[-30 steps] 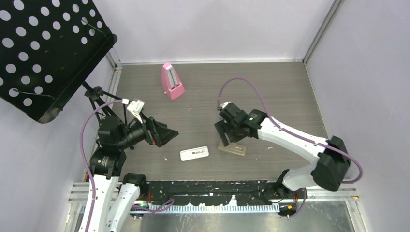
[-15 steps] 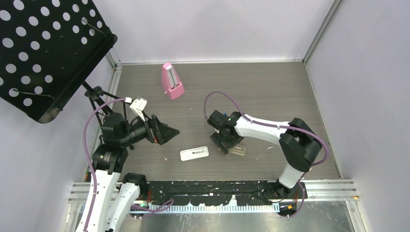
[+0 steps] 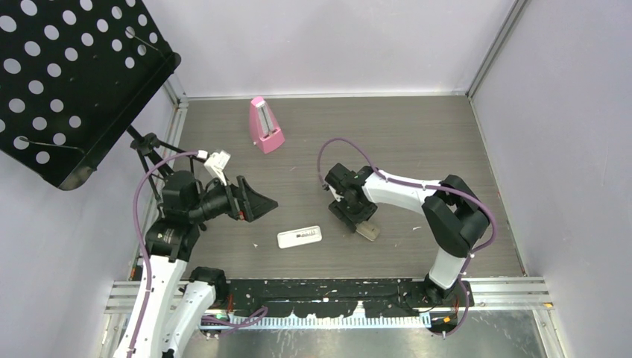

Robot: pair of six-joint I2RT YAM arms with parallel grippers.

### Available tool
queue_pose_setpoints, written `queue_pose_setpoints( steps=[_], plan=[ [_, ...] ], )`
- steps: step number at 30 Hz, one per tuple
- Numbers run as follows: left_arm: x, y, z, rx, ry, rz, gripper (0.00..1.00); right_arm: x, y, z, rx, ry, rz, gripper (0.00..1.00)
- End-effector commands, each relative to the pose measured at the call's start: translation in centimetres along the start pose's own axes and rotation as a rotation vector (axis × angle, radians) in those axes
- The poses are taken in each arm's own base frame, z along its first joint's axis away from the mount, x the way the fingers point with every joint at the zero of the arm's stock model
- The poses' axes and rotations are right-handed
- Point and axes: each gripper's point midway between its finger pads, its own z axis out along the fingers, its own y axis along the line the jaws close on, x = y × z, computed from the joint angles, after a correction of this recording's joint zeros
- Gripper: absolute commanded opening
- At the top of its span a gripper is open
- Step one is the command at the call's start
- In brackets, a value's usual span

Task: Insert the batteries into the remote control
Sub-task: Adjust the remote control at the center of the board.

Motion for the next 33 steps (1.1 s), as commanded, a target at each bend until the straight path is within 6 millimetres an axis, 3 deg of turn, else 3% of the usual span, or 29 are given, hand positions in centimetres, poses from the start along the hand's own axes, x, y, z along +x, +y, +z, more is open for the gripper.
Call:
queue_pose_setpoints(
  steps=[1,7,12,14,17,20,27,33],
  plan=[
    [0.8,0.8,0.7,-0.014,0.023,-0.079,0.98,-1.5,-0.2,-0.7,-0.016,-0.069,-0.008,0.62],
    [2.0,2.1,1.4,-0.038,0.059,-0.148,0.99,-1.9,-0.7,-1.2,0.016,-0.101,0.016,0.78],
    [2.5,2.9,1.8,-0.059,0.078,-0.183,0.99,-1.4,-0.5,-1.0,0.007,-0.086,0.039,0.82],
    [2.7,3.2,2.0,-0.066,0.086,-0.199,0.99,-1.1,0.0,-0.5,-0.018,-0.067,0.047,0.78],
    [3.0,3.5,2.3,-0.073,0.1,-0.231,0.99,-1.0,0.6,0.2,-0.045,-0.04,0.066,0.55],
    [3.2,3.9,2.7,-0.079,0.111,-0.266,0.99,-1.8,1.2,0.1,-0.077,-0.07,0.065,0.45],
    [3.9,4.9,4.2,-0.067,0.13,-0.378,0.95,-5.4,2.5,-2.1,-0.178,-0.238,-0.009,0.41],
    [4.5,6.1,6.2,-0.087,0.171,-0.441,0.87,-6.8,4.0,-3.1,-0.27,-0.343,-0.144,0.4]
  ],
)
